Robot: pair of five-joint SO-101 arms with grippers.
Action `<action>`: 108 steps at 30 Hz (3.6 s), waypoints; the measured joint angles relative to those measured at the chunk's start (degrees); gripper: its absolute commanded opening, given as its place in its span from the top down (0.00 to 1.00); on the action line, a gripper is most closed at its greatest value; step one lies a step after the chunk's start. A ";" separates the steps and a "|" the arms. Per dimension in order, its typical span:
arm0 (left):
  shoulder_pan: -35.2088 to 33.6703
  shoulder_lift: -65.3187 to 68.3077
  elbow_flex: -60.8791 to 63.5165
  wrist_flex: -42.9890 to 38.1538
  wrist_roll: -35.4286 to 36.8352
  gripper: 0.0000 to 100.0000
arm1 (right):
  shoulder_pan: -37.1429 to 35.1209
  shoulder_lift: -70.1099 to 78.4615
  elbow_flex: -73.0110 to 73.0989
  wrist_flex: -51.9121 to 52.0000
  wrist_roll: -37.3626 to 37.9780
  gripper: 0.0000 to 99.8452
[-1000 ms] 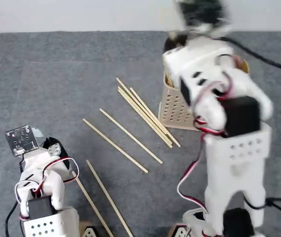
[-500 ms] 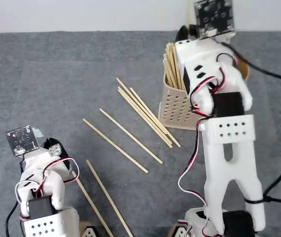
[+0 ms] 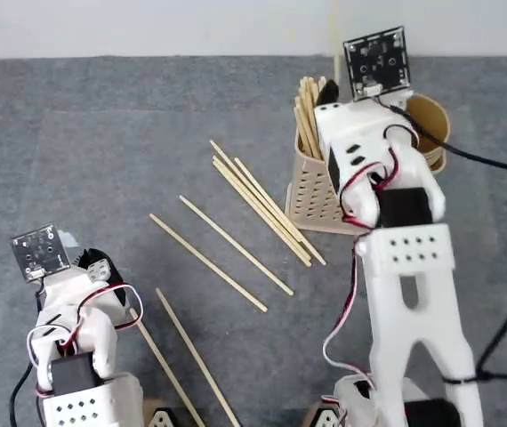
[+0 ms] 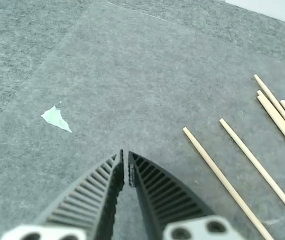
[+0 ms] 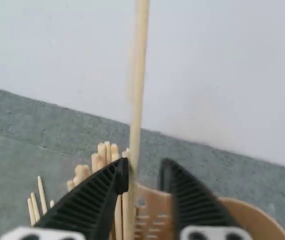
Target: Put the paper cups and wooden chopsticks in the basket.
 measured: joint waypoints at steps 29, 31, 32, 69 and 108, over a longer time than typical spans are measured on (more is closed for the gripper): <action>-0.35 4.22 -19.16 16.09 -2.55 0.98 | -9.32 -37.19 45.54 25.41 -11.16 0.98; -0.35 9.41 -23.74 18.02 -2.64 0.98 | -9.32 -38.51 49.32 22.59 -11.43 0.98; -0.35 12.75 -25.93 18.99 -2.64 0.98 | -9.32 -39.03 51.08 21.10 -11.60 0.98; 19.96 118.86 -88.88 23.91 25.14 0.86 | -3.78 -40.26 64.79 2.99 -22.59 0.98; 19.25 118.15 -138.81 47.21 25.14 0.99 | -3.60 -40.26 64.79 2.99 -22.59 0.98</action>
